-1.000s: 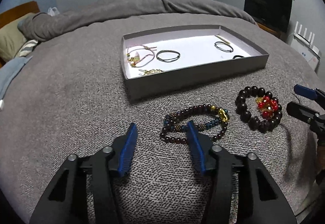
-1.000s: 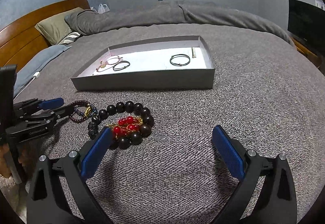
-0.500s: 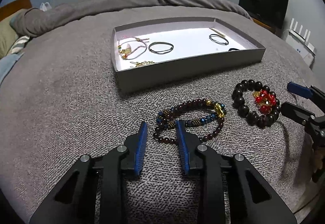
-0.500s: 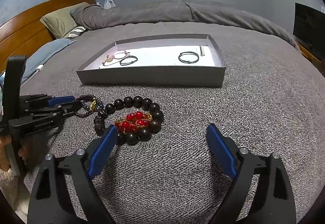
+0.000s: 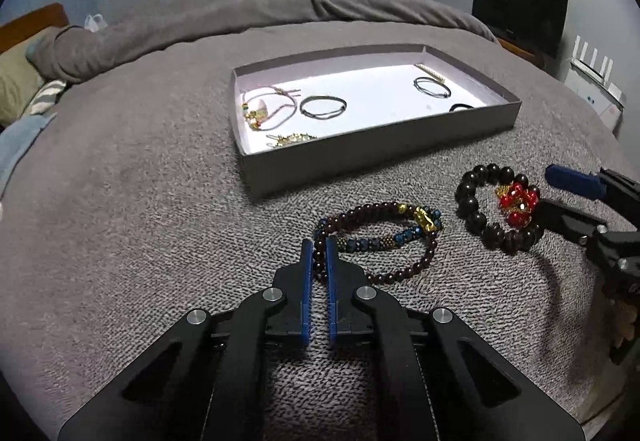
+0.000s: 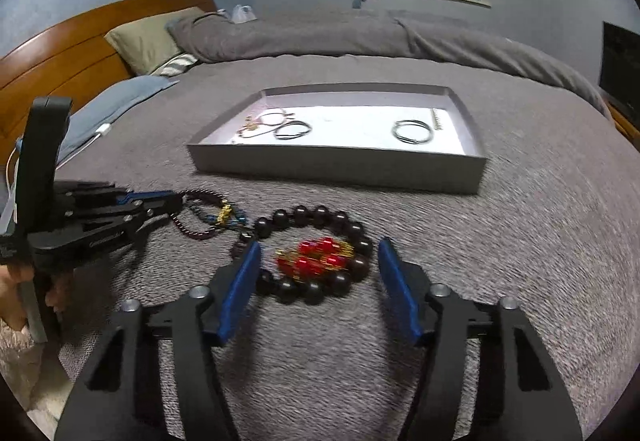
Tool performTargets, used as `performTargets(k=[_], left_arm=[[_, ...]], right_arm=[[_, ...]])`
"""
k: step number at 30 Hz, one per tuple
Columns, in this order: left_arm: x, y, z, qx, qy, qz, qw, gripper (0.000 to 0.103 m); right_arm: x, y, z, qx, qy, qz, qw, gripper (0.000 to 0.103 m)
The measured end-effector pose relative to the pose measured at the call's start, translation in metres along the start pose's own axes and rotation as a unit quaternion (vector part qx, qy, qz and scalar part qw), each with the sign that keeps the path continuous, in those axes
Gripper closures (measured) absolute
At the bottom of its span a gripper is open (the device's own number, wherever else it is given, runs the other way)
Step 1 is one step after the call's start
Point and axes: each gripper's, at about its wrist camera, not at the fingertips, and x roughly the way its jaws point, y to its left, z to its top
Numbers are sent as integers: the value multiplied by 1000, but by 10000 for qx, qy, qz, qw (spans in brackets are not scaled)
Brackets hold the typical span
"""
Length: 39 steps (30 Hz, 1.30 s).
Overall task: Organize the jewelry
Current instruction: 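Grasp the dark beaded bracelet with the left tool while the right tool grasps the red-bead bracelet, then carry both bracelets over the white box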
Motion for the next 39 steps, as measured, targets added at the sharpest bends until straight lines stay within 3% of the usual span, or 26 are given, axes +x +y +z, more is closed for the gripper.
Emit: performTargets(k=[4, 7, 8, 14, 24, 28, 30, 31, 37, 39], left_arm=[[-4, 1, 1, 13, -86, 51, 9999, 96], [-7, 3, 2, 17, -151, 30, 9999, 96], [-8, 3, 2, 19, -174, 18, 9998, 96], [-15, -2, 1, 115, -284, 14, 9995, 96], [-16, -2, 2, 123, -315, -2, 9994, 96], [-13, -3, 1, 138, -275, -31, 9995, 96], [-12, -3, 2, 147, -257, -37, 9996, 96], [-11, -3, 2, 146, -248, -45, 9996, 96], [-10, -3, 2, 137, -227, -59, 9996, 96], [-9, -2, 2, 133, -228, -70, 9996, 96]], right_arm=[[8, 7, 1, -157, 126, 19, 9998, 57], [14, 7, 1, -161, 244, -58, 9996, 73], [15, 6, 1, -134, 281, 1, 9995, 84], [9, 6, 2, -109, 140, 166, 9997, 103], [-12, -9, 10, 169, -253, 231, 9993, 103], [-4, -5, 10, 64, -7, 238, 9997, 98], [0, -1, 9, 1, 73, 183, 9998, 77], [2, 1, 8, -41, 120, 169, 9998, 72], [23, 7, 6, -246, 597, -145, 9978, 70], [30, 8, 7, -306, 798, -226, 9961, 76]])
